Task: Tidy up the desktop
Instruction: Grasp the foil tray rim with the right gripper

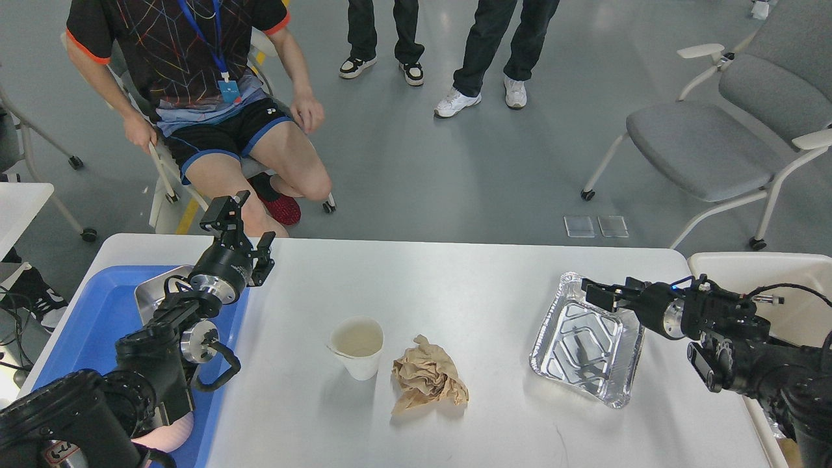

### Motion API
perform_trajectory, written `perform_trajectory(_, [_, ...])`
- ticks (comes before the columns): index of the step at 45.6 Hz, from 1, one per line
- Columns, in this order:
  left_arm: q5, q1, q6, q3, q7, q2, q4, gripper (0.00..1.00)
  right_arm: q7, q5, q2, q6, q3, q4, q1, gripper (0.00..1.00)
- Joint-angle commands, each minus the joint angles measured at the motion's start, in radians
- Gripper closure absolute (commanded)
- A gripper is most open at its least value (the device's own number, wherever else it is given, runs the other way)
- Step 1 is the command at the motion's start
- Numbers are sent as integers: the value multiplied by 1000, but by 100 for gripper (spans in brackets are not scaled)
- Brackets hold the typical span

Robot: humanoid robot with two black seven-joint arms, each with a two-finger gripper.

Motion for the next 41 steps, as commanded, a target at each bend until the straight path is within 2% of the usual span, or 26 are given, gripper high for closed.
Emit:
perform_trajectory(1, [-1,0,0,-1,0,1,0,3,0,0,5,-3,-2,0,0,0])
perform_trajectory(16, [-1,0,0,-2,0,1,0,3,0,3,28,-45,-51,-32,-11,0])
perform_trajectory(41, [-1,0,0,-4,0,1,0,3,0,5,25,-54,-79,-35,-14,0])
